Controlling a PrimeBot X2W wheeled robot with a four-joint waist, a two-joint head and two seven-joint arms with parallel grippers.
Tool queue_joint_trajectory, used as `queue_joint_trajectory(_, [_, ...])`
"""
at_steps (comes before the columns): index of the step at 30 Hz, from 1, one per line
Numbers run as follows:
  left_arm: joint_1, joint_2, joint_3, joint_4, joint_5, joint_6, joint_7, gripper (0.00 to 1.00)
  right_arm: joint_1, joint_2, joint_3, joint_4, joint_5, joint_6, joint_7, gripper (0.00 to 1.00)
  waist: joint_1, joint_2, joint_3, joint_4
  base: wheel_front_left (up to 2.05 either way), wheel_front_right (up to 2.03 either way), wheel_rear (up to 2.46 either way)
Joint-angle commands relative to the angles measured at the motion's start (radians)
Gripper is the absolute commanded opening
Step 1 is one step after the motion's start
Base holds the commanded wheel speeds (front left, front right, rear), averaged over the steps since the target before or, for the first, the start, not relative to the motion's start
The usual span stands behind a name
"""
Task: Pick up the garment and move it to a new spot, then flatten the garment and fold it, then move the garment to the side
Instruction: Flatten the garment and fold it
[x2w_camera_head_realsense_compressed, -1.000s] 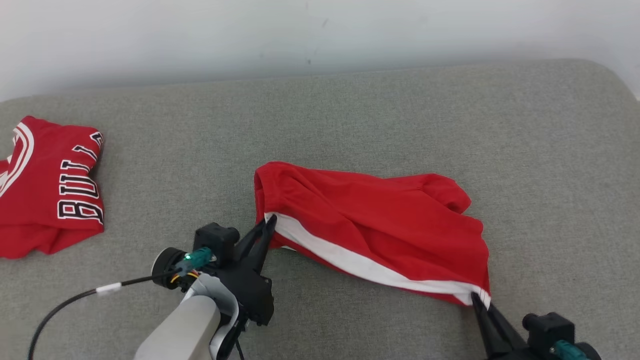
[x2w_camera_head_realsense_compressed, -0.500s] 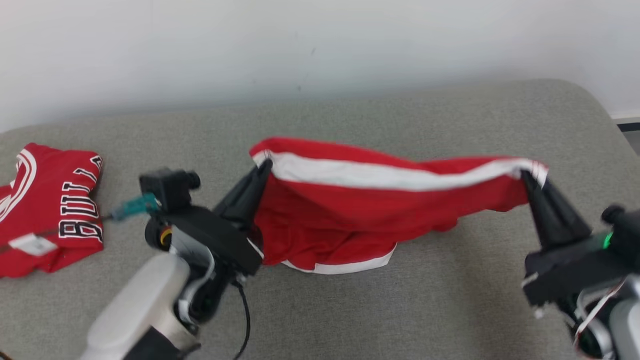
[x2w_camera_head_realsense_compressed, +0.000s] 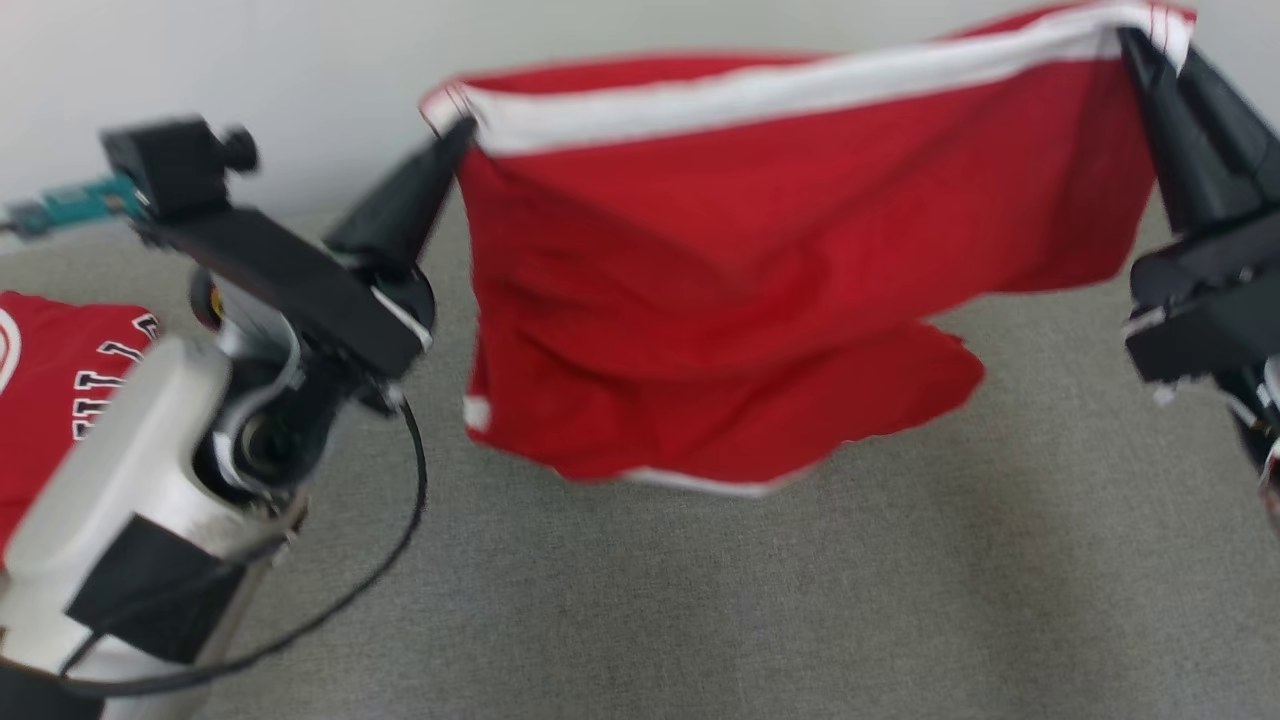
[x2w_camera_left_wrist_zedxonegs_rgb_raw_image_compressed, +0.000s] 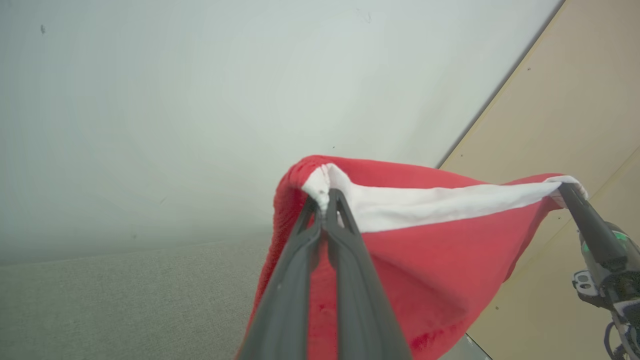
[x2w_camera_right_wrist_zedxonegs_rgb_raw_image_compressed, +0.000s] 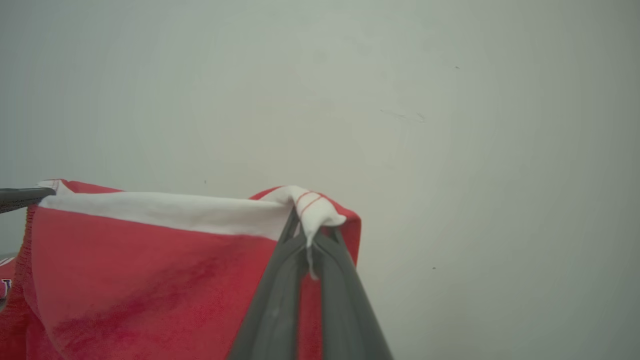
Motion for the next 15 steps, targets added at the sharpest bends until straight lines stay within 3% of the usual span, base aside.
queue_joint_trajectory(1, [-0.037,0.005,0.016,0.003,-0.009,0.011,0.000,0.00,-0.040,-0.022,0.010,0.020,0.002,-0.002,0.006,0.00,0.0000,0.0000,0.049,-0.017,0.00,0.00,0.00])
queue_joint_trajectory(6, [-0.115,0.013,0.045,0.012,0.005,0.034,-0.001,0.00,-0.146,-0.032,0.065,0.070,0.007,-0.002,0.002,0.00,0.0000,0.0000,0.121,-0.034,0.00,0.00,0.00])
queue_joint_trajectory(15, [-0.350,0.022,0.099,0.030,0.093,0.099,-0.052,0.00,-0.473,-0.032,0.200,0.233,0.014,-0.002,-0.068,0.00,0.0000,0.0000,0.349,-0.080,0.00,0.00,0.00])
